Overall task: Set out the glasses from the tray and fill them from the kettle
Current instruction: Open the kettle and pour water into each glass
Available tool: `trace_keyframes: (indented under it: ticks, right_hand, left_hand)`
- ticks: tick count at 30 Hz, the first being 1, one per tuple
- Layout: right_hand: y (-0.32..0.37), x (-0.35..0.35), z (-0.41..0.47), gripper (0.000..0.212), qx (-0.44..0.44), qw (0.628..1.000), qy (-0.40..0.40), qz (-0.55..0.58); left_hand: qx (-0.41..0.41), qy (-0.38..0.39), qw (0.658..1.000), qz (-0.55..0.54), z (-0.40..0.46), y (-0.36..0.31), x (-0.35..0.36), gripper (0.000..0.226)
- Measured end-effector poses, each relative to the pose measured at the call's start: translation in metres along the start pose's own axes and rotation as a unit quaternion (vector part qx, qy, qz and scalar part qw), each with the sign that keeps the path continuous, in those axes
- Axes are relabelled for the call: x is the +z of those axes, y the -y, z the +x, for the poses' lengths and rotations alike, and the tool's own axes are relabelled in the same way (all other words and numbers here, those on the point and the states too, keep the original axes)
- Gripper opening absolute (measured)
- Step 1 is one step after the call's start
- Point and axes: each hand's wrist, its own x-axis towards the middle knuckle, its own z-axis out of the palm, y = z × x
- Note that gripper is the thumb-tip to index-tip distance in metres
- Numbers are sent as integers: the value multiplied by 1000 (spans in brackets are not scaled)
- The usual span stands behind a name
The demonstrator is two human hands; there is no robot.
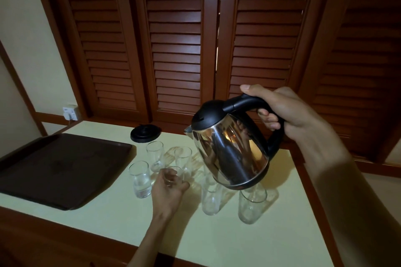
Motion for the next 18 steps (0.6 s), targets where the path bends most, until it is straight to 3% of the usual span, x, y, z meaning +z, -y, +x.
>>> trace_keyframes:
  ticks: [6,18]
  right_hand:
    - [14,-1,1,58,-3,996,21,-89]
    - [28,-2,5,47,10,984,45,-170]
  left_hand:
    - [20,-4,999,32,6,-40,-2,38]
    - [23,21,998,60,3,-72,4,34]
